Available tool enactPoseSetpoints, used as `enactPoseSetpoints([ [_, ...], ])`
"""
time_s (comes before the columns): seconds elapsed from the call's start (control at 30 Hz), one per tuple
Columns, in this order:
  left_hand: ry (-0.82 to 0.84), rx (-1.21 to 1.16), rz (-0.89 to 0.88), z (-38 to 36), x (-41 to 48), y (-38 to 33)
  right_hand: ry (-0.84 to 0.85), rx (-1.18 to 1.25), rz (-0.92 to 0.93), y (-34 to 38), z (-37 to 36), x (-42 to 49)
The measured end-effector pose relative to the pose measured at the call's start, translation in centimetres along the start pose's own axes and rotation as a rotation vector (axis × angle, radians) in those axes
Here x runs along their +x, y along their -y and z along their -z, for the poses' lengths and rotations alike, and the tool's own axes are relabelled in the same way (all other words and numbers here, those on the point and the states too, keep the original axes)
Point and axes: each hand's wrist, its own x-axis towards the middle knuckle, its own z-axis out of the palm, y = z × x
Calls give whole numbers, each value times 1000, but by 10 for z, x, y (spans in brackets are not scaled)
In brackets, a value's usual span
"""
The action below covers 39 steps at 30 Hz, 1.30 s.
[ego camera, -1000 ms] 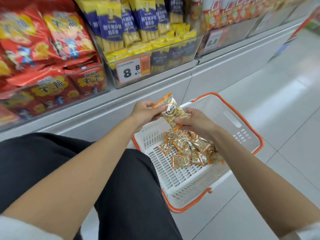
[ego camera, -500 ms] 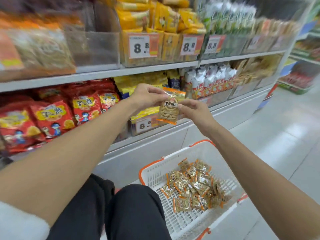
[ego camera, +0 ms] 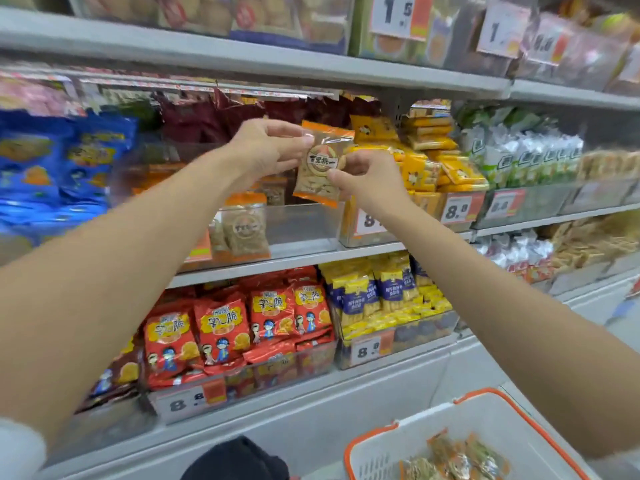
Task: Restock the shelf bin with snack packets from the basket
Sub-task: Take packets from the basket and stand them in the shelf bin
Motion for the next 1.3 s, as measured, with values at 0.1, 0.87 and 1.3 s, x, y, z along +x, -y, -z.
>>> enactPoseSetpoints([
  [0.1,-84,52,1,32,25,1,52,-49,-11,8,-30,48],
  [0.87,-28,1011,114,85,128,109,511,-32,-598,-62,-137,135],
  [1.3,-102,1013,92,80,116,93,449,-190,-491,-65,-127,125],
])
